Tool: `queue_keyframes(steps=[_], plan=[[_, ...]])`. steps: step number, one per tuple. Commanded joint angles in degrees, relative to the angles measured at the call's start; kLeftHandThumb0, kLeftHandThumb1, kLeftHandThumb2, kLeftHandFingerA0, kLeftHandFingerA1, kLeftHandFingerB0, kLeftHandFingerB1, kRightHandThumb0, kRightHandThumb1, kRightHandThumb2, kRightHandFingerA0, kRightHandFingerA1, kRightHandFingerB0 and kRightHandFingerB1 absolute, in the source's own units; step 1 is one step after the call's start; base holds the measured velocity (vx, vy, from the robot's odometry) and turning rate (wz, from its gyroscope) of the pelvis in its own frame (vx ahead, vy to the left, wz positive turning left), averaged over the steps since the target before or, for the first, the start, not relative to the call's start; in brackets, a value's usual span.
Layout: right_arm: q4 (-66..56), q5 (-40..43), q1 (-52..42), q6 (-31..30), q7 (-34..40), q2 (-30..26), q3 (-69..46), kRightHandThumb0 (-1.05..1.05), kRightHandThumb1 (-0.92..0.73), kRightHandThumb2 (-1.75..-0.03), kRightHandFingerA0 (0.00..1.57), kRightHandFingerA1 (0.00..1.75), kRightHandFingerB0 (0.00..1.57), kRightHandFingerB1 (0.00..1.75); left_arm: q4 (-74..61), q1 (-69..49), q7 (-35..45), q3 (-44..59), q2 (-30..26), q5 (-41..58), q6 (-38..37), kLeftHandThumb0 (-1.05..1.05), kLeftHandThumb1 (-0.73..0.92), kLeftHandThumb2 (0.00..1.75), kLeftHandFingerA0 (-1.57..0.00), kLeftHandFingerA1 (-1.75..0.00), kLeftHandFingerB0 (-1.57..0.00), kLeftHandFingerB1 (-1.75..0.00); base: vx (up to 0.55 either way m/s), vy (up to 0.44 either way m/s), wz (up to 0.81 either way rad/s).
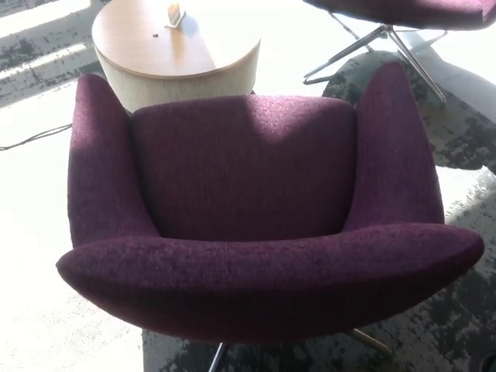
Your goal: The robot stands in front of a sofa and uses its left hand to push the left side of the sofa
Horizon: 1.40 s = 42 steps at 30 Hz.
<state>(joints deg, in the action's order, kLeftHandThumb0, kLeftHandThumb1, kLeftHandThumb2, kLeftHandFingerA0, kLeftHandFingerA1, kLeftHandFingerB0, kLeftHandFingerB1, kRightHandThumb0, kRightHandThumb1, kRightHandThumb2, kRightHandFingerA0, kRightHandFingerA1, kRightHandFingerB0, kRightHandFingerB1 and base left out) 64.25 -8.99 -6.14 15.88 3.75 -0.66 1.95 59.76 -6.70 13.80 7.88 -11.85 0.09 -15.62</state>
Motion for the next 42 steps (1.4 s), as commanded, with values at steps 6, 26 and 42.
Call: queue_keyframes(steps=[6, 26, 42], plan=[[2.5, 2.5, 3.1, 12.5, -0.6, 1.1, -2.0, -0.65, -0.82, -0.65, 0.69, 0.46, 0.51, 0.36, -6.0, 15.5, 6.4, 11.6, -7.7, 10.2, -1.2, -0.39, 0.48, 1.12, -0.08, -0.54, -0.03, -0.52, 0.0, 0.0, 0.0], [5.0, 1.8, 5.3, 16.1, -0.1, 1.6, -2.7, -0.67, -0.8, -0.65, 0.75, 0.54, 0.56, 0.38, 4.2, 39.7, 16.3, 5.3, -20.1, 5.7, 5.6, -0.86, 0.64, 1.1, -0.01, -0.42, -0.03, -0.35, 0.0, 0.0, 0.0], [5.3, 1.3, 6.9, 16.0, 0.4, 1.6, -2.3, -0.67, -0.81, -0.65, 0.75, 0.51, 0.56, 0.38, 5.2, 40.6, 15.4, -6.7, -15.2, 0.8, 6.7, -0.94, 0.73, 0.97, 0.0, -0.18, -0.1, -0.3, 0.0, 0.0, 0.0]])
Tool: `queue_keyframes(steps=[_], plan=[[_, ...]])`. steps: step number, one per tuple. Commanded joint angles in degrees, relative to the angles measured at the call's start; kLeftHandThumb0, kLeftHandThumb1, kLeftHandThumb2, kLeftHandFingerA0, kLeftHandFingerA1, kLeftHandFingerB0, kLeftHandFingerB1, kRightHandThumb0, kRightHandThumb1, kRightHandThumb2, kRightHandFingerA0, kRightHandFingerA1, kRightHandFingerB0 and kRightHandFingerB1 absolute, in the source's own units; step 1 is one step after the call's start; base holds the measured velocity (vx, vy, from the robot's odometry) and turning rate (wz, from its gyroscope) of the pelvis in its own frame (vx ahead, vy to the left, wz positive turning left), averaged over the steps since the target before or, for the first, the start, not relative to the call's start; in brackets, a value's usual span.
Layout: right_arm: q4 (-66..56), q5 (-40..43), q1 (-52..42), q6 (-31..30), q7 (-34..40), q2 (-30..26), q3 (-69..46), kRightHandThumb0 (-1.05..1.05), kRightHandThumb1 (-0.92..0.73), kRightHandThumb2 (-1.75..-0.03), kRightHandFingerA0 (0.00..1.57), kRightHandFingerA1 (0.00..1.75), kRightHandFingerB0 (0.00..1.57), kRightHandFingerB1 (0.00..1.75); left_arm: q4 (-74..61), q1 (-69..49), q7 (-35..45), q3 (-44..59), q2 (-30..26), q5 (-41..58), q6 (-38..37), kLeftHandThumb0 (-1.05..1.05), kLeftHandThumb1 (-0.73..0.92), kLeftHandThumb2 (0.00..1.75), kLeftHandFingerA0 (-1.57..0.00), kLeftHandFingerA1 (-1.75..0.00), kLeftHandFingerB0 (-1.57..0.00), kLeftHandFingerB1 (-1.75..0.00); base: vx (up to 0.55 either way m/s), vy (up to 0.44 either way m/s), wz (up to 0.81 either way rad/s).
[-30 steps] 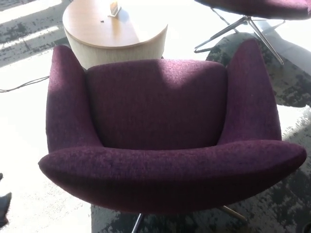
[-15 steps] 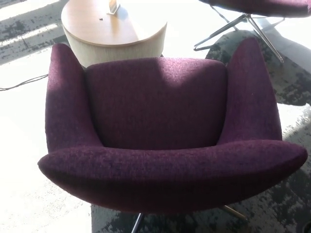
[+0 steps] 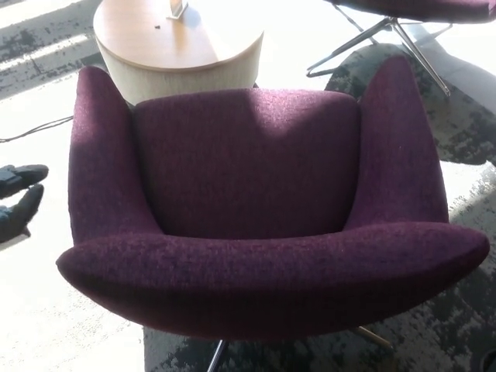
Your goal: The robot stands in front of a sofa and uses its left hand to push the left side of the sofa
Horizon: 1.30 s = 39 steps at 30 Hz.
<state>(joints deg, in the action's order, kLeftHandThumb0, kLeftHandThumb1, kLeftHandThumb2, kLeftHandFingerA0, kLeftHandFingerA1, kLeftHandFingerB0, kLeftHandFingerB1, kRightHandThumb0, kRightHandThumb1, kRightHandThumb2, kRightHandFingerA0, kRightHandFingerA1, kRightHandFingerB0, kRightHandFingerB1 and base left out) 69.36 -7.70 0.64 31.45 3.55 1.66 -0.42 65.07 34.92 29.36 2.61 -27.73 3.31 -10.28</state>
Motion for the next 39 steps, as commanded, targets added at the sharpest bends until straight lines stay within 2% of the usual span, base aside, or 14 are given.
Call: queue_keyframes(steps=[1, 10, 11, 13, 14, 17, 19, 25, 26, 28, 32, 34, 35, 39], plan=[[0.1, 0.2, 0.2, 0.3, 0.3, -0.6, 0.0, -0.68, -0.8, -0.65, 0.75, 0.52, 0.55, 0.37, -0.4, -1.5, -0.6, -1.7, 1.1, -2.5, 1.2, -0.95, 0.74, 0.96, 0.0, -0.22, -0.1, -0.3, 0.0, 0.0, 0.0], [0.0, 0.4, 0.4, 0.1, 0.2, -0.4, -0.1, -0.67, -0.8, -0.65, 0.76, 0.52, 0.57, 0.38, -1.0, -3.2, -0.2, -2.1, 2.3, -2.4, -0.9, -0.87, 0.92, 0.7, -0.01, -0.31, -0.14, -0.3, 0.0, 0.0, 0.0], [0.2, 0.9, 0.6, 0.1, -0.2, -0.3, -0.5, -0.66, -0.8, -0.64, 0.76, 0.51, 0.57, 0.38, -1.2, -3.6, -0.2, -1.9, 2.8, -2.1, -0.6, -0.89, 0.74, 1.15, -0.03, -0.35, -0.13, -0.38, 0.0, 0.0, 0.0], [0.3, 0.6, 0.8, 0.0, 0.1, -0.4, -0.4, -0.66, -0.8, -0.65, 0.76, 0.52, 0.58, 0.38, -1.3, -3.9, 0.6, -1.7, 3.0, -1.8, -0.9, -0.85, 0.72, 1.15, -0.02, -0.37, -0.12, -0.38, 0.0, 0.0, 0.0], [0.1, 0.2, 0.8, 0.1, 0.6, -0.4, -0.1, -0.66, -0.8, -0.65, 0.76, 0.52, 0.56, 0.38, -1.4, -4.0, 0.7, -1.6, 3.2, -1.8, -0.9, -0.87, 0.92, 0.72, -0.01, -0.36, -0.16, -0.32, 0.0, 0.0, 0.0], [0.2, 0.7, 0.9, 0.3, -0.1, -0.4, -0.5, -0.67, -0.8, -0.65, 0.74, 0.51, 0.54, 0.38, -1.8, -4.2, 0.8, -2.2, 4.2, -2.2, -0.5, -0.88, 0.73, 1.13, -0.05, -0.42, -0.11, -0.39, 0.0, 0.0, 0.0], [0.3, 0.8, 1.1, 0.6, -0.5, -0.4, -0.6, -0.67, -0.79, -0.65, 0.74, 0.5, 0.55, 0.38, -3.2, -4.7, 1.6, -2.3, 4.7, -2.0, -0.4, -0.87, 0.92, 0.72, -0.06, -0.35, -0.17, -0.31, 0.0, 0.0, 0.0], [0.3, -0.2, 1.5, 0.9, 0.8, -0.6, 0.2, -0.67, -0.8, -0.65, 0.75, 0.52, 0.57, 0.38, -9.1, -7.3, 4.2, -4.0, 6.8, -1.9, -0.9, -0.86, 0.92, 0.68, -0.06, -0.31, -0.16, -0.29, 0.0, 0.0, 0.0], [0.3, -0.5, 1.5, 0.9, 1.3, -0.6, 0.4, -0.67, -0.81, -0.65, 0.75, 0.52, 0.56, 0.38, -10.5, -8.0, 4.7, -4.5, 7.2, -1.8, -1.2, -0.82, 0.72, 1.08, -0.05, -0.39, -0.11, -0.38, 0.0, 0.0, 0.0], [0.2, -0.5, 1.4, 0.8, 1.7, -0.6, 0.4, -0.67, -0.81, -0.66, 0.75, 0.52, 0.56, 0.38, -14.2, -9.3, 5.5, -5.8, 8.0, -1.8, 0.3, -0.8, 0.92, 0.7, -0.07, -0.31, -0.15, -0.28, 0.0, 0.0, 0.0], [0.3, -0.6, 1.5, 0.9, 1.2, -0.8, 0.6, -0.67, -0.82, -0.65, 0.74, 0.53, 0.56, 0.38, -21.2, -12.3, 5.8, -8.0, 9.0, -1.8, 1.6, -0.81, 0.73, 1.09, -0.05, -0.43, -0.11, -0.38, 0.0, 0.0, 0.0], [0.2, -0.2, 1.6, 0.8, 0.7, -0.7, 0.3, -0.67, -0.81, -0.66, 0.73, 0.52, 0.55, 0.38, -24.0, -13.3, 5.6, -9.0, 9.2, -2.1, 2.2, -0.84, 0.87, 0.71, -0.09, -0.35, -0.16, -0.3, 0.0, 0.0, 0.0], [0.1, -0.2, 1.7, 0.8, 0.7, -0.8, 0.4, -0.67, -0.81, -0.65, 0.73, 0.52, 0.55, 0.38, -25.3, -13.7, 6.1, -9.1, 9.4, -1.5, 3.6, -0.82, 0.73, 1.08, -0.05, -0.42, -0.1, -0.38, 0.0, 0.0, 0.0], [0.2, -0.3, 1.8, 0.5, 0.9, -0.8, 0.3, -0.66, -0.81, -0.65, 0.74, 0.51, 0.54, 0.37, -29.6, -15.1, 7.2, -9.1, 10.6, 0.8, 8.4, -0.82, 0.71, 1.08, -0.05, -0.42, -0.09, -0.37, 0.0, 0.0, 0.0]])
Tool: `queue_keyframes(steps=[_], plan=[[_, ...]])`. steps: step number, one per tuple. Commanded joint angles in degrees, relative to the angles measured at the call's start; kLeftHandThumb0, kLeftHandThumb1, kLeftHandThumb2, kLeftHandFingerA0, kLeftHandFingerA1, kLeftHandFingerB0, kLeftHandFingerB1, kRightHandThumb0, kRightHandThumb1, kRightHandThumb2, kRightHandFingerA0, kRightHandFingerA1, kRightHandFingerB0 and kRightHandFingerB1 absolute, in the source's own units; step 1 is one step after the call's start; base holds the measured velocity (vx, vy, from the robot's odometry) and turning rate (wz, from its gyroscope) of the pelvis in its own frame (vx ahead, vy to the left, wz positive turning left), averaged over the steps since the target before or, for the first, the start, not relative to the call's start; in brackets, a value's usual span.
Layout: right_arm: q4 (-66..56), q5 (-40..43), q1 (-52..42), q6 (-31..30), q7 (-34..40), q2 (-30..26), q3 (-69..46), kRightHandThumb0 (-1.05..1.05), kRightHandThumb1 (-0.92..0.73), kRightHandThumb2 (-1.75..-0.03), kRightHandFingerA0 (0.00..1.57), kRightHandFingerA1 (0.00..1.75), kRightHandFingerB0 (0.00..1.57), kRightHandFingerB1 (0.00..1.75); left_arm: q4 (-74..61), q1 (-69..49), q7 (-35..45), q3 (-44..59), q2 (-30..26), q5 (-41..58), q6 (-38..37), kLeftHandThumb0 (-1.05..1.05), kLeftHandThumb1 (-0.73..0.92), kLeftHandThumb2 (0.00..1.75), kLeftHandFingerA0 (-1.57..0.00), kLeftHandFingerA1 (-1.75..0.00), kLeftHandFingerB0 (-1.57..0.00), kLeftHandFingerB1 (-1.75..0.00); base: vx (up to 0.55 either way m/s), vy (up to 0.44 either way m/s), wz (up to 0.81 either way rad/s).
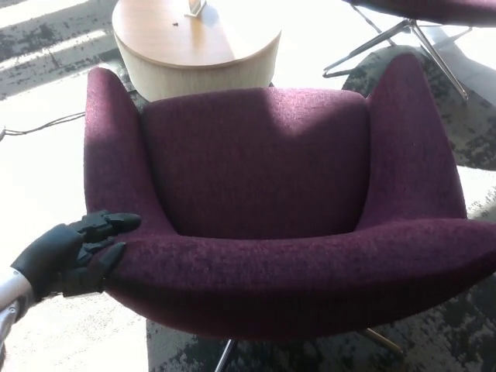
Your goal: The robot stands in front of a sofa and uses its left hand to push the left side of the sofa
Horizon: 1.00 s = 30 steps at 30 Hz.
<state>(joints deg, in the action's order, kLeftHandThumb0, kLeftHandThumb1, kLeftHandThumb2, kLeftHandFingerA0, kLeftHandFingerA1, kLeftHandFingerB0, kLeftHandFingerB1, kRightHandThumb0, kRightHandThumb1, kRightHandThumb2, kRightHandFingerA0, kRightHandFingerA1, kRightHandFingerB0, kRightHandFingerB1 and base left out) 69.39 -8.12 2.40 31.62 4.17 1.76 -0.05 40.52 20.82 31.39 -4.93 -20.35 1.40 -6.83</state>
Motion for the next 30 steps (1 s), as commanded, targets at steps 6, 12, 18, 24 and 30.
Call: queue_keyframes(steps=[6, 12, 18, 24, 30], plan=[[0.3, 0.4, 0.1, 0.1, 0.0, -0.8, -0.4, -0.65, -0.81, -0.65, 0.74, 0.52, 0.55, 0.38, -10.1, -2.8, 4.7, -2.0, 4.6, 3.0, 9.6, -0.82, 0.91, 0.67, -0.11, -0.36, -0.15, -0.29, 0.0, 0.0, 0.0], [0.2, -0.5, 0.3, 0.1, 0.6, -1.2, 0.2, -0.65, -0.82, -0.65, 0.73, 0.52, 0.53, 0.38, -11.9, -3.4, 5.6, -2.1, 5.2, 3.5, 10.5, -0.88, 0.75, 1.11, -0.02, -0.44, -0.12, -0.42, 0.0, 0.0, 0.0], [-0.1, -0.8, 0.2, -0.1, 1.1, -1.3, 0.5, -0.66, -0.82, -0.65, 0.73, 0.51, 0.55, 0.38, -15.5, -4.4, 5.6, -3.5, 6.6, 3.5, 13.7, -0.88, 0.74, 1.1, -0.01, -0.43, -0.12, -0.4, 0.0, 0.0, 0.0], [0.0, -0.2, 0.4, -0.1, 0.9, -0.9, 0.1, -0.67, -0.81, -0.65, 0.74, 0.51, 0.55, 0.38, -19.7, -5.9, 4.9, -6.3, 8.5, 3.0, 15.6, -0.83, 0.71, 1.1, -0.01, -0.43, -0.15, -0.4, 0.0, 0.0, 0.0], [-0.3, -0.8, 0.8, -0.4, 0.9, -1.3, 0.6, -0.67, -0.81, -0.65, 0.73, 0.5, 0.54, 0.37, -24.3, -7.5, 3.7, -10.1, 11.3, 2.5, 18.3, -0.92, 0.75, 1.11, -0.01, -0.41, -0.1, -0.38, 0.0, 0.0, 0.0]])
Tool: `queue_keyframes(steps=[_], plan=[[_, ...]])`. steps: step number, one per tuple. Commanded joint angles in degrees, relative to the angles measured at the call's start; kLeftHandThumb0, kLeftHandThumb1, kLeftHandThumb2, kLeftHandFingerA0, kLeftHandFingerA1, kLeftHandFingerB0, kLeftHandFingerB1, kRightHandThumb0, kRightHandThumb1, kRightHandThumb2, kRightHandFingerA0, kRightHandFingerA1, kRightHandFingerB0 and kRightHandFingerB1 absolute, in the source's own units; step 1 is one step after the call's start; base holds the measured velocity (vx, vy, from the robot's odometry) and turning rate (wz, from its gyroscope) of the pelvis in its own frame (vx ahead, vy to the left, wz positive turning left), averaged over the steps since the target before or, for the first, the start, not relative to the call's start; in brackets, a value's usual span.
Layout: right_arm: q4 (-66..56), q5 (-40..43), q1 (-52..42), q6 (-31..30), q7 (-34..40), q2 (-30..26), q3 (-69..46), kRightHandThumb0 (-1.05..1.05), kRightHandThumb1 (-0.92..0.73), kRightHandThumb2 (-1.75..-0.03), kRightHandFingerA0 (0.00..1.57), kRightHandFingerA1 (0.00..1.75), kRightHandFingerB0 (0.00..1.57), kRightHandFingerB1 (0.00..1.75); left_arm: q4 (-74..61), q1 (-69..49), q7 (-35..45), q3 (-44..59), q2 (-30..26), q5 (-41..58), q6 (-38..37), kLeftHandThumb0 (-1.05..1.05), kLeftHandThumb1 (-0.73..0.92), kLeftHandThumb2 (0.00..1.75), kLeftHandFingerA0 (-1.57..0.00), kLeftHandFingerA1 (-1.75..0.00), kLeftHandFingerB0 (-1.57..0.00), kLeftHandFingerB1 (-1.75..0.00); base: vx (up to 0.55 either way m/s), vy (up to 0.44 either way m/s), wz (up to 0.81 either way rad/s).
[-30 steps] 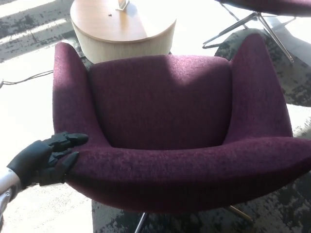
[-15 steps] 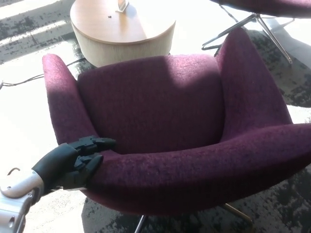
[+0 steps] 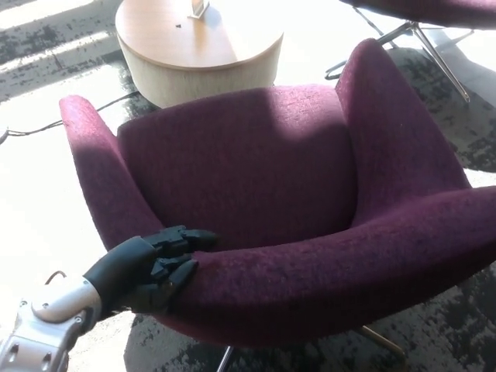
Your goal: The robot stands in front of a sofa and uses its left hand to push the left side of the sofa
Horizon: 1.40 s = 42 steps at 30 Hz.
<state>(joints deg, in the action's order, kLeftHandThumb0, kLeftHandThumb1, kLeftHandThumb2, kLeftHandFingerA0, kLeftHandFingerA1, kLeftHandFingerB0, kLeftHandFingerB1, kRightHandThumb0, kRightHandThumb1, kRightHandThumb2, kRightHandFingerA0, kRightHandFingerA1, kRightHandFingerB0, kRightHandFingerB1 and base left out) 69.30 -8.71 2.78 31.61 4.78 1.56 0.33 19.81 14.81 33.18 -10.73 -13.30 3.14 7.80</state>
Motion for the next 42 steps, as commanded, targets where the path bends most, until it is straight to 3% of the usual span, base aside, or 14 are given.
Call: queue_keyframes(steps=[1, 3, 4, 5, 11, 15, 16, 18, 19, 29, 37, 38, 41, 42], plan=[[-0.2, -0.1, 0.5, -0.5, 0.2, -1.1, 0.2, -0.67, -0.81, -0.65, 0.73, 0.5, 0.54, 0.37, -4.0, -1.6, 1.7, -4.5, 4.4, 0.8, 4.3, -0.92, 0.75, 1.11, -0.01, -0.41, -0.1, -0.38, 0.0, 0.0, 0.0], [-0.1, 0.2, 0.7, -0.5, 0.0, -1.1, 0.1, -0.67, -0.81, -0.65, 0.74, 0.51, 0.54, 0.38, -4.7, -2.1, 1.3, -5.6, 5.2, 0.7, 4.8, -0.92, 0.76, 1.11, -0.02, -0.41, -0.08, -0.37, 0.0, 0.0, 0.0], [-0.1, 0.3, 0.8, -0.6, -0.2, -1.1, 0.0, -0.68, -0.81, -0.65, 0.75, 0.52, 0.55, 0.38, -4.9, -2.2, 1.3, -6.0, 5.4, 0.5, 4.4, -0.82, 0.9, 0.67, -0.16, -0.34, -0.14, -0.27, 0.0, 0.0, 0.0], [0.0, 0.0, 0.8, -0.6, 0.2, -1.2, 0.3, -0.67, -0.82, -0.65, 0.76, 0.53, 0.56, 0.38, -5.0, -2.4, 1.4, -6.4, 5.6, 0.5, 4.3, -0.8, 0.69, 1.08, -0.1, -0.46, -0.07, -0.41, 0.0, 0.0, 0.0], [0.0, 0.2, 0.8, -0.5, 0.5, -1.1, 0.3, -0.66, -0.81, -0.65, 0.75, 0.52, 0.58, 0.38, -7.4, -3.1, 1.1, -8.5, 5.9, 0.0, 5.8, -0.78, 0.88, 0.65, -0.17, -0.33, -0.15, -0.27, 0.0, 0.0, 0.0], [0.2, 0.2, 0.8, -0.4, 0.0, -1.1, 0.3, -0.68, -0.81, -0.65, 0.75, 0.52, 0.57, 0.38, -7.8, -2.8, 0.7, -10.5, 6.9, -0.5, 6.0, -0.79, 0.9, 0.67, -0.15, -0.33, -0.14, -0.27, 0.0, 0.0, 0.0], [0.2, 0.3, 0.7, -0.2, -0.2, -1.1, 0.3, -0.69, -0.81, -0.65, 0.75, 0.52, 0.55, 0.38, -7.9, -2.3, 0.4, -11.7, 7.4, -1.3, 5.3, -0.78, 0.71, 1.07, -0.12, -0.46, -0.08, -0.42, 0.0, 0.0, 0.0], [0.1, 0.2, 0.7, -0.3, 0.0, -1.1, 0.3, -0.68, -0.81, -0.65, 0.75, 0.52, 0.54, 0.38, -7.9, -1.8, 0.3, -12.6, 7.6, -1.7, 5.0, -0.77, 0.92, 0.67, -0.17, -0.34, -0.14, -0.28, 0.0, 0.0, 0.0], [0.1, 0.3, 0.6, -0.4, -0.1, -1.0, 0.3, -0.68, -0.81, -0.65, 0.74, 0.51, 0.54, 0.38, -8.1, -1.5, 0.5, -13.1, 8.0, -1.6, 5.5, -0.88, 0.77, 1.08, -0.04, -0.42, -0.07, -0.38, 0.0, 0.0, 0.0], [0.6, -0.3, 1.4, -0.6, -0.1, -1.4, 0.9, -0.69, -0.81, -0.65, 0.76, 0.54, 0.57, 0.38, -8.1, 1.8, -0.3, -17.6, 11.0, -3.0, 8.7, -0.83, 0.74, 1.09, -0.07, -0.43, -0.07, -0.37, 0.0, 0.0, 0.0], [0.6, -2.4, 1.7, 0.0, 2.1, -2.0, 3.3, -0.65, -0.82, -0.66, 0.58, 0.41, 0.41, 0.33, -7.1, 3.6, -0.4, -21.1, 13.5, -4.8, 8.3, -0.8, 0.72, 1.07, -0.04, -0.41, -0.13, -0.37, 0.0, 0.0, 0.0], [0.6, -1.8, 1.8, 0.5, 1.5, -1.9, 3.0, -0.66, -0.65, -0.99, 0.64, 0.6, 0.44, 0.52, -6.2, 4.0, -0.5, -21.8, 14.4, -5.1, 7.0, -0.77, 0.9, 0.68, -0.13, -0.31, -0.13, -0.25, 0.0, 0.0, 0.0], [0.6, -2.8, 1.7, 2.1, 2.4, -2.3, 4.0, -0.63, -0.81, -0.65, 0.73, 0.44, 0.57, 0.38, -6.0, 4.3, -0.6, -22.4, 15.1, -5.7, 6.4, -0.84, 0.75, 1.07, -0.04, -0.41, -0.08, -0.37, 0.0, 0.0, 0.0], [0.6, -2.6, 1.7, 1.9, 2.2, -2.2, 3.9, -0.67, -0.81, -0.65, 0.7, 0.43, 0.52, 0.36, -6.3, 4.4, -0.5, -23.0, 14.8, -6.2, 6.2, -0.78, 0.9, 0.68, -0.1, -0.29, -0.14, -0.25, 0.0, 0.0, 0.0]])
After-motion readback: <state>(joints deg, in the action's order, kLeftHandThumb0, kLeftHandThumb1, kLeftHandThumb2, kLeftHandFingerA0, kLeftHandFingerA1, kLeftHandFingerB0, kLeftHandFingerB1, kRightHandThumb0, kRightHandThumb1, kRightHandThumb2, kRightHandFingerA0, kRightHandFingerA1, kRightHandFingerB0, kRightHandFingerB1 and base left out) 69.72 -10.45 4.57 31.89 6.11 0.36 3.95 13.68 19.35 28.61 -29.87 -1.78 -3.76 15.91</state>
